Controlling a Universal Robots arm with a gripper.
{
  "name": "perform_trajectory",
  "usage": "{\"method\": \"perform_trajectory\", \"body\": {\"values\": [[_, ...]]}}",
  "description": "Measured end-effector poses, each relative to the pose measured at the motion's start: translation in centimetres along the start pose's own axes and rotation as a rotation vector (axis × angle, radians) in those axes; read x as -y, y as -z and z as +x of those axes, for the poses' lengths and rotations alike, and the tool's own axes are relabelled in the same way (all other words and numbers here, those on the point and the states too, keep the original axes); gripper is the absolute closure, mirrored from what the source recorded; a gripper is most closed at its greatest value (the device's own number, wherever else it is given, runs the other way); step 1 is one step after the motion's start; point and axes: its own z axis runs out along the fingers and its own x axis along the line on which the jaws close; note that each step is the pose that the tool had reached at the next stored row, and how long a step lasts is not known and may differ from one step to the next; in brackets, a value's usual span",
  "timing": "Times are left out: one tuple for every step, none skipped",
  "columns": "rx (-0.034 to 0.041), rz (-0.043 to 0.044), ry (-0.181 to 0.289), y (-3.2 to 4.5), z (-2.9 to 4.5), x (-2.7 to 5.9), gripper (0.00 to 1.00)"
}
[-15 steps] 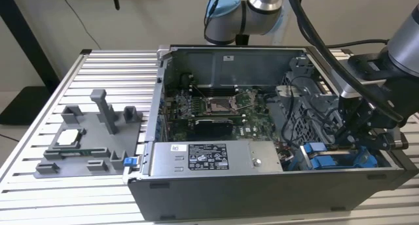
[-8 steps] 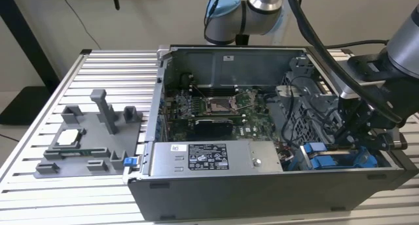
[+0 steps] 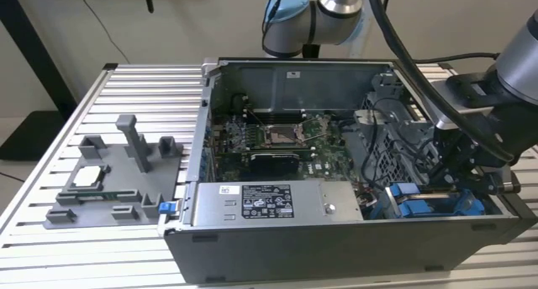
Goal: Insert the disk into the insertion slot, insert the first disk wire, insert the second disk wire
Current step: 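Insert the second disk wire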
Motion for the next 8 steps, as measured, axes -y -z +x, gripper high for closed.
{"method": "perform_trajectory", "body": {"values": [[0.0025, 0.0, 0.0, -0.02, 0.01, 0.02, 1.0], [0.0051, 0.0, 0.0, -0.05, 0.01, 0.03, 1.0], [0.0072, 0.0001, 0.0, -0.07, 0.01, 0.05, 1.0], [0.0089, 0.0001, -0.001, -0.08, 0.02, 0.07, 1.0], [0.0097, 0.0, -0.001, -0.09, 0.03, 0.09, 1.0], [0.0101, 0.0, -0.001, -0.11, 0.07, 0.12, 1.0], [0.0103, 0.0001, -0.001, -0.11, 0.1, 0.14, 1.0], [0.0104, 0.0001, -0.001, -0.12, 0.13, 0.15, 1.0]]}}
